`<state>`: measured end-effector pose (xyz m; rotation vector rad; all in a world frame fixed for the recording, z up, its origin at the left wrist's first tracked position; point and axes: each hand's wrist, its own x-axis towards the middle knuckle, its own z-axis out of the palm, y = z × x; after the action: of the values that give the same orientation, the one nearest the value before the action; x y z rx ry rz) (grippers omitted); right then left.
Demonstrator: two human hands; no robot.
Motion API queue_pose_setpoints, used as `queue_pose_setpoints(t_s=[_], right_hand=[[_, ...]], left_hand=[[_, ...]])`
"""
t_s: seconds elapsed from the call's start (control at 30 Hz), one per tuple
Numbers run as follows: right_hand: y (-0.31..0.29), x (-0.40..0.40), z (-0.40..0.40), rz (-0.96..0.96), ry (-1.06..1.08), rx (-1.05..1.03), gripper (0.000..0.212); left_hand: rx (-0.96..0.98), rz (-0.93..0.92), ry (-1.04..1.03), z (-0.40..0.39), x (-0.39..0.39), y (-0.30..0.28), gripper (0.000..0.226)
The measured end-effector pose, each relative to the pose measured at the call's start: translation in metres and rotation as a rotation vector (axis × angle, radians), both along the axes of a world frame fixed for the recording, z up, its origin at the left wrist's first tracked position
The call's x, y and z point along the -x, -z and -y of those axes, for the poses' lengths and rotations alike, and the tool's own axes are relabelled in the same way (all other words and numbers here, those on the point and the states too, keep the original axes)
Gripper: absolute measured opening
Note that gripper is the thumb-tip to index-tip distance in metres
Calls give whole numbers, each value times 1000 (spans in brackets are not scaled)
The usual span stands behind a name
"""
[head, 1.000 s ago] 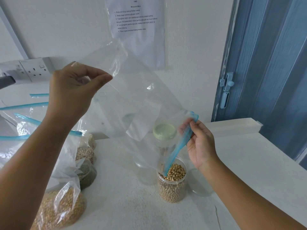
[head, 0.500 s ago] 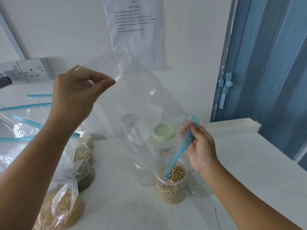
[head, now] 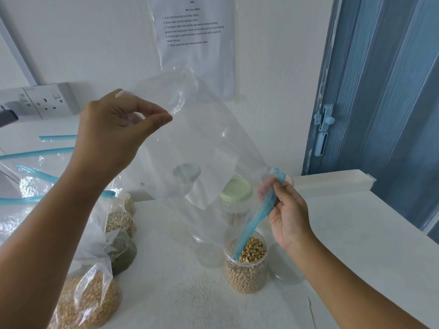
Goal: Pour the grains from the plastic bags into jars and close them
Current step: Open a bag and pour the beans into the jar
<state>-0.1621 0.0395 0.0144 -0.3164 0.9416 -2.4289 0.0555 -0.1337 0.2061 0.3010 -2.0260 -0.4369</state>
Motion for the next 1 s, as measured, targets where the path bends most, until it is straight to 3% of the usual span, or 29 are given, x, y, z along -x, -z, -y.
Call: queue_pose_setpoints(t_s=[0.6,1.0], right_hand=[[2,-1,1,-16,-1,-23,20],[-1,-4,2,-11,-18,-24,19]], left_hand=[[-96,11,2,13,-1,11,9],[-54,19,0,13,-4,6,10]])
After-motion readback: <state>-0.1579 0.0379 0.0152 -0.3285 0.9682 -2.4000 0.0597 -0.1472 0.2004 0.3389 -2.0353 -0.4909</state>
